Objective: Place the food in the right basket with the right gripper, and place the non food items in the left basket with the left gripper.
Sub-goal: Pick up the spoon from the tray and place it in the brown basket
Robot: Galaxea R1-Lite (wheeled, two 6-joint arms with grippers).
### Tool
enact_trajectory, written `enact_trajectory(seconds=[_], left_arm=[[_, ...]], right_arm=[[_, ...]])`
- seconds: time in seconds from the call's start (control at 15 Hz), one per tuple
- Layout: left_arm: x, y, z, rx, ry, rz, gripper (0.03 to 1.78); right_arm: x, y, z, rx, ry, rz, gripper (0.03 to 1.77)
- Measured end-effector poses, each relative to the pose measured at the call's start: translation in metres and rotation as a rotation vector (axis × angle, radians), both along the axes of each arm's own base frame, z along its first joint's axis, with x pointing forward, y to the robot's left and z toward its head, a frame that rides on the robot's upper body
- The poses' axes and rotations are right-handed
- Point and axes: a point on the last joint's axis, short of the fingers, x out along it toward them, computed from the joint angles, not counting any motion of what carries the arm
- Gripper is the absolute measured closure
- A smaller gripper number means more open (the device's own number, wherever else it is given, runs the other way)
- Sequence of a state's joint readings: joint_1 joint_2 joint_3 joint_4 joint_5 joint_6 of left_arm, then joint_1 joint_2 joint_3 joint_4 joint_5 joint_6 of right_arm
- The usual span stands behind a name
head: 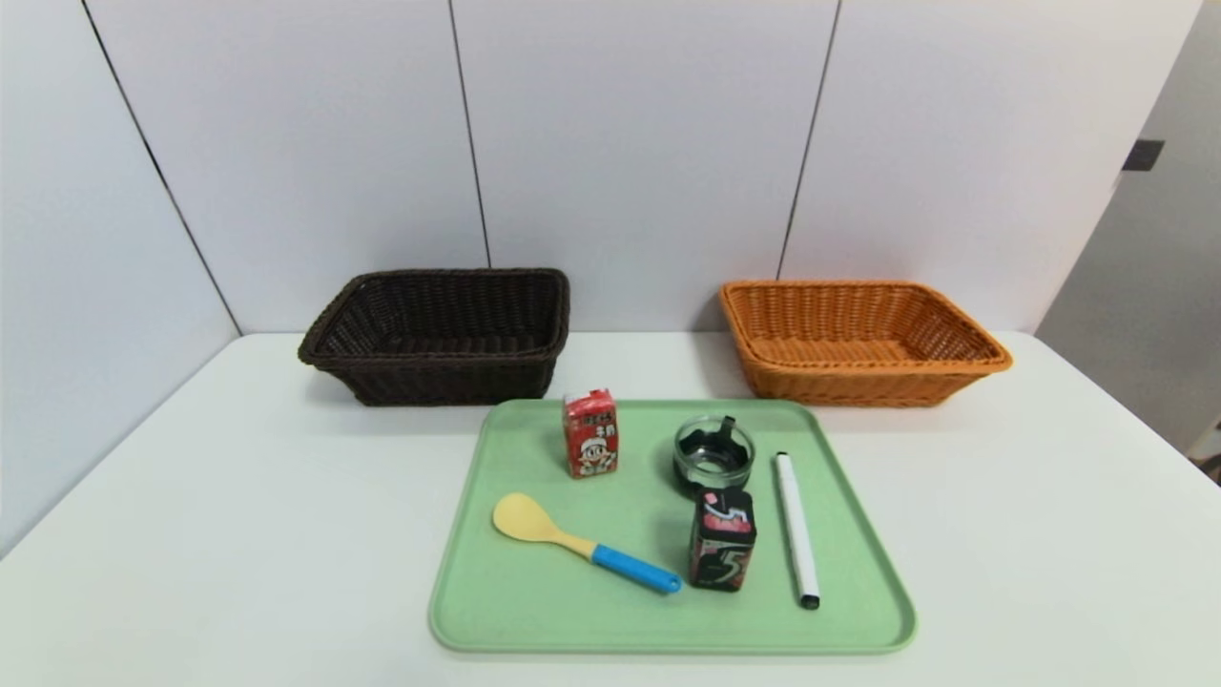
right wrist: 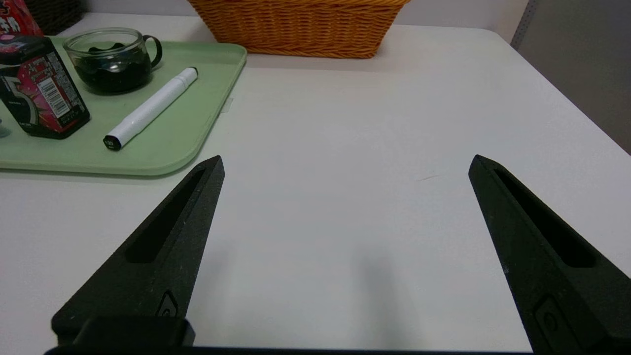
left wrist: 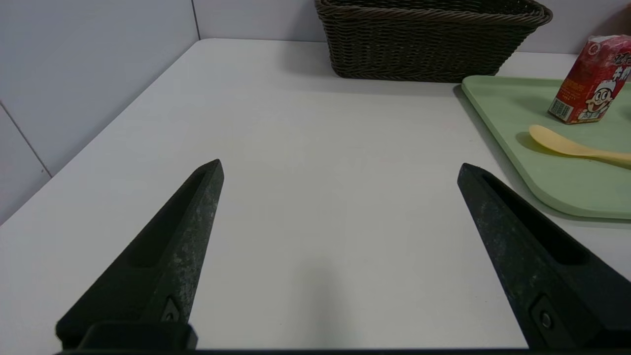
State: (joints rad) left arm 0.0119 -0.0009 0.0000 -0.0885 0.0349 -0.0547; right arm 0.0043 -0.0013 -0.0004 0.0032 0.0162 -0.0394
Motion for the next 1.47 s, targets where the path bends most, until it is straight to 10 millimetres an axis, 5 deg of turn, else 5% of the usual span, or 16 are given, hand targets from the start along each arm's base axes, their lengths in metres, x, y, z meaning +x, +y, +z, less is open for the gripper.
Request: enact_trajectory(seconds=[1.0,1.47], left_arm=[[0.000,0.000,-0.001,0.019,0.009,-0.008,0.12],[-0.017,-0.003,0.028,0.004,0.176,-0.116,0.12]], right_arm=[[0.000,0.000,0.001,0.036,-0.003,-0.016,0.09],[-0.025,0.001,0.060,0.034,0.004,0.042,0.09]])
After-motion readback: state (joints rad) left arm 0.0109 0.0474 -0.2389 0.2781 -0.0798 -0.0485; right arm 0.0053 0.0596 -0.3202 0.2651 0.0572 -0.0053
